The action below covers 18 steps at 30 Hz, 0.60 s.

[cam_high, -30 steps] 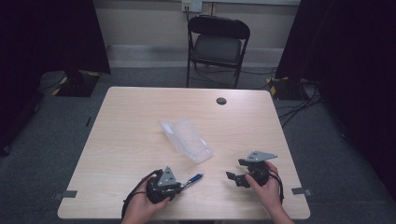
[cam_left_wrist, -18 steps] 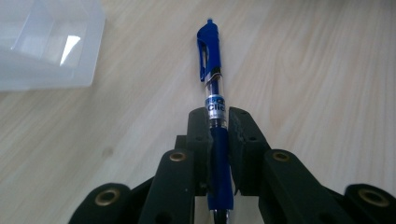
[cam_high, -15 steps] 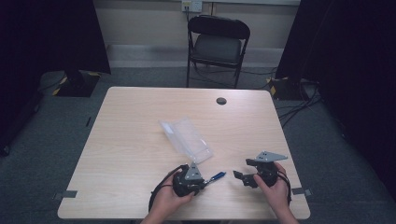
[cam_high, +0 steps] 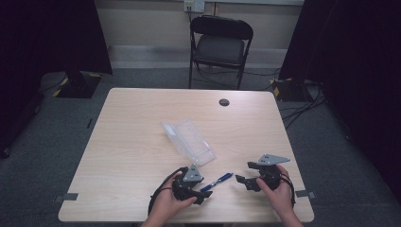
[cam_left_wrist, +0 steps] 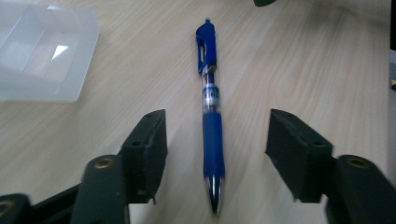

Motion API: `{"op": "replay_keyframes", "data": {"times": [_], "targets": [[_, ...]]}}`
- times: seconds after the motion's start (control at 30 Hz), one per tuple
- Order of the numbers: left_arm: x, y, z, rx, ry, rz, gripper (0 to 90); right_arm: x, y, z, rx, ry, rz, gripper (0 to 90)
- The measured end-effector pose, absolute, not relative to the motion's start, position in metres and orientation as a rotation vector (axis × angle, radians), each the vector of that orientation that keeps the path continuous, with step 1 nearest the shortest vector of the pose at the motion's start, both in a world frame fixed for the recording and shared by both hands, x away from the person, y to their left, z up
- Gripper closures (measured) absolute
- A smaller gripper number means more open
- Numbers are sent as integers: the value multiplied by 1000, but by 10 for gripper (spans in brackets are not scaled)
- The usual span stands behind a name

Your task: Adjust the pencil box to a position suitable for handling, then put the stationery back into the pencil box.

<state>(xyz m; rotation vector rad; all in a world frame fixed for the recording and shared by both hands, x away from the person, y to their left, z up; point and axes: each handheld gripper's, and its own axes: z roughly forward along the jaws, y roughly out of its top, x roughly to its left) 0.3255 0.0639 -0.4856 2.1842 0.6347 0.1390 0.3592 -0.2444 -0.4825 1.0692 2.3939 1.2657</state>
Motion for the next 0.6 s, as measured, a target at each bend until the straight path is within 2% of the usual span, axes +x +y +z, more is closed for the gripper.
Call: {"op": "replay_keyframes", "data": {"times": [0.27,0.6], "targets": [[316,112,-480,2180,685,162,286,359,-241,-483,1041,2412,1285,193],[319,155,-492,2124,796,262,242,358,-226,-481,933,2456,1312,193]]}}
